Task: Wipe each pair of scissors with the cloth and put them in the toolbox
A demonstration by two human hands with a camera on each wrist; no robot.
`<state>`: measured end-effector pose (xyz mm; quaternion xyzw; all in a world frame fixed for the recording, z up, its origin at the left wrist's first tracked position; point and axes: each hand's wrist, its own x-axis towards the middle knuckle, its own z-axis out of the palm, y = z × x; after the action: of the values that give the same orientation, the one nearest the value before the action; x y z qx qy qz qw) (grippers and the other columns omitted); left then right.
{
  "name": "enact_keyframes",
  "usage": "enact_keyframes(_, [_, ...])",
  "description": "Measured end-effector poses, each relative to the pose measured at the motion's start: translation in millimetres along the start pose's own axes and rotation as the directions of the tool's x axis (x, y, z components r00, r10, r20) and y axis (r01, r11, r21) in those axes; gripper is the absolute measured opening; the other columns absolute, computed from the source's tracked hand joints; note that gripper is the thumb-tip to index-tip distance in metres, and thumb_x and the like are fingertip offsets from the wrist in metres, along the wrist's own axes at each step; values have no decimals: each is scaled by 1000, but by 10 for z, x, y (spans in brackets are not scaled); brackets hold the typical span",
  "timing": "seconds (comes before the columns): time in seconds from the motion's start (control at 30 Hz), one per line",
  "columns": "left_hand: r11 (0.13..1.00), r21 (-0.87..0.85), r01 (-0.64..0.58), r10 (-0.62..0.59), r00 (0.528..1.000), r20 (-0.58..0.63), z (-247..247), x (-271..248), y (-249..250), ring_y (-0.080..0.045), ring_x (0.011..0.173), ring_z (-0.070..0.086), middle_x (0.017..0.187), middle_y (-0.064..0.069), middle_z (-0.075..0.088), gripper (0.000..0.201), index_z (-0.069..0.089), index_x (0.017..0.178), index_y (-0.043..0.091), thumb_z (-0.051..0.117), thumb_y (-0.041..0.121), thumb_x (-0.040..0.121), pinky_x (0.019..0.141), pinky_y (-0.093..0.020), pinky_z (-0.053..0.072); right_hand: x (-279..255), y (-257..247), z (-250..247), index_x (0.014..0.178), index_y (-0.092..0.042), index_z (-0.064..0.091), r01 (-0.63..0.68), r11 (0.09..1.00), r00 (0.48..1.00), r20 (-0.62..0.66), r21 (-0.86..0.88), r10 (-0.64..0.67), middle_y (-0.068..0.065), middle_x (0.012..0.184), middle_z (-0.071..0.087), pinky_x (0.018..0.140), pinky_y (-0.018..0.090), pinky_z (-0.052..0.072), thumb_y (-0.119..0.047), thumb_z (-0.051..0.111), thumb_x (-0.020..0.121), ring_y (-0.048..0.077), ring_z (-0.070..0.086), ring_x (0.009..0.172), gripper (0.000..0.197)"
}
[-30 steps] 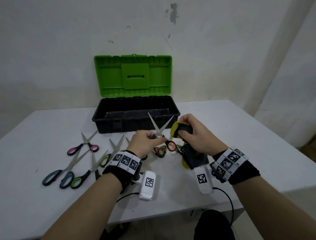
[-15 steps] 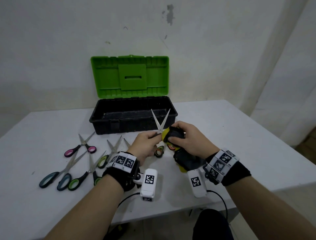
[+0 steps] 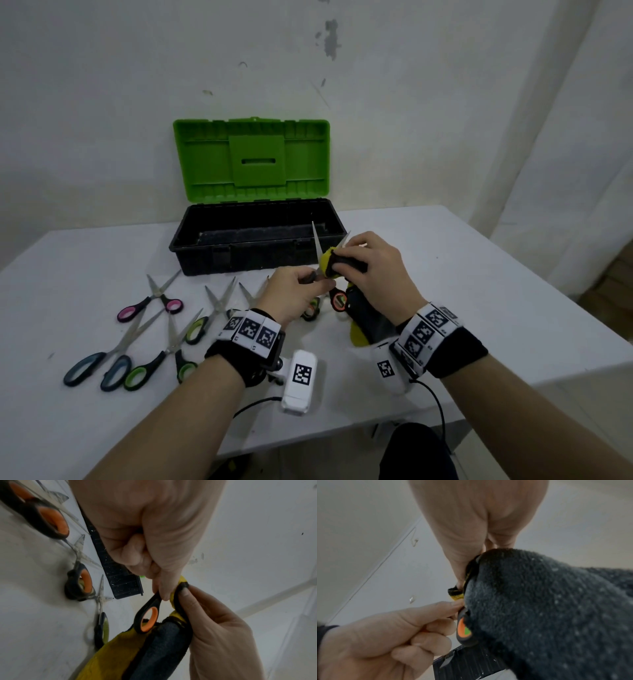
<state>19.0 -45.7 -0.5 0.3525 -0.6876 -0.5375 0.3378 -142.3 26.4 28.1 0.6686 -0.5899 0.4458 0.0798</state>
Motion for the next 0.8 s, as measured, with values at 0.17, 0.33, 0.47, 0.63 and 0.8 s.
enact_keyframes(0.17, [992, -113, 52, -47, 998, 41, 34, -10, 16, -15, 55, 52, 67, -6, 56, 20, 70, 92, -4, 74, 14, 87, 55, -31, 40, -73, -15, 20, 104, -12, 75, -21, 999, 1000, 19, -49, 22, 1, 99, 62, 79, 13, 43, -41, 78, 76, 9, 58, 85, 40])
enact_keyframes(0.33, [992, -122, 39, -36, 999, 24, 80, 3, 33, -16, 64, 66, 70, -5, 65, 16, 72, 89, -4, 76, 12, 85, 62, -25, 51, -83, -5, 58, 103, -13, 73, -44, 999, 998, -53, -30, 43, 1, 95, 67, 79, 24, 51, -22, 77, 80, 12, 63, 85, 25])
enact_keyframes(0.47, [986, -143, 86, -82, 996, 33, 74, 22, 64, -19, 69, 68, 77, -10, 66, 22, 70, 95, -9, 76, 10, 85, 74, -33, 60, -83, 13, 48, 103, -12, 73, 6, 1000, 999, -48, -27, -7, 2, 93, 70, 77, 21, 50, -14, 72, 84, 13, 65, 83, 19])
enact_keyframes(0.63, [995, -26, 96, -95, 994, 51, 56, 8, 57, -15, 52, 45, 63, -5, 53, 25, 69, 88, -5, 77, 19, 85, 49, -24, 38, -90, 34, 54, 105, -9, 73, 72, 996, 997, 41, -53, -70, 4, 93, 67, 71, 25, 52, -13, 70, 87, 16, 64, 79, 19])
enact_keyframes(0.8, [993, 77, 92, -97, 994, 52, 12, 12, -7, -17, 64, 48, 69, -3, 56, 30, 73, 90, 0, 79, 28, 82, 62, -29, 42, 8, 140, 27, 103, -12, 74, -23, 992, 999, 19, -122, 26, 5, 91, 67, 72, 33, 54, -16, 68, 88, 22, 65, 79, 17])
